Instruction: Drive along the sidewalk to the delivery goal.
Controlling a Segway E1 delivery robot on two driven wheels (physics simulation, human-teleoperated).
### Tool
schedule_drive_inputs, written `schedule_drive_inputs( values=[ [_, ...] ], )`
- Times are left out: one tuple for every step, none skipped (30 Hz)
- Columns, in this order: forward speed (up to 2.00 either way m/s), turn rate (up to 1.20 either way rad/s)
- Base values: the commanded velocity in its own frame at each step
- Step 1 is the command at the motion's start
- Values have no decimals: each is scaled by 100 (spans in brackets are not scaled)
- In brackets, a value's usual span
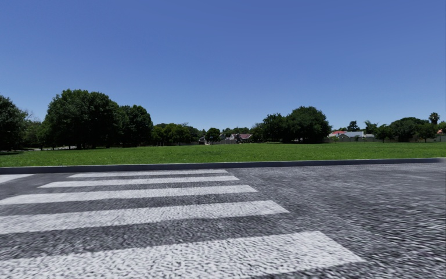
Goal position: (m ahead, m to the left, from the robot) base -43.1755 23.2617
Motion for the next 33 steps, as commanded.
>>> schedule_drive_inputs(
  values=[
    [0,0],
    [0,0],
    [0,0],
    [0,0],
    [0,0],
    [0,0],
    [0,0],
    [0,0],
    [0,0],
    [0,0],
    [0,0],
    [0,0],
    [0,0],
    [0,0],
    [0,0],
    [0,0],
    [0,0],
    [0,0],
    [0,0],
    [0,0],
    [0,0],
    [0,0],
    [0,0],
    [0,0],
    [0,0],
    [0,0],
    [0,0],
    [0,0],
    [0,0],
    [0,0],
    [0,16],
    [0,65],
    [0,95]
  ],
)
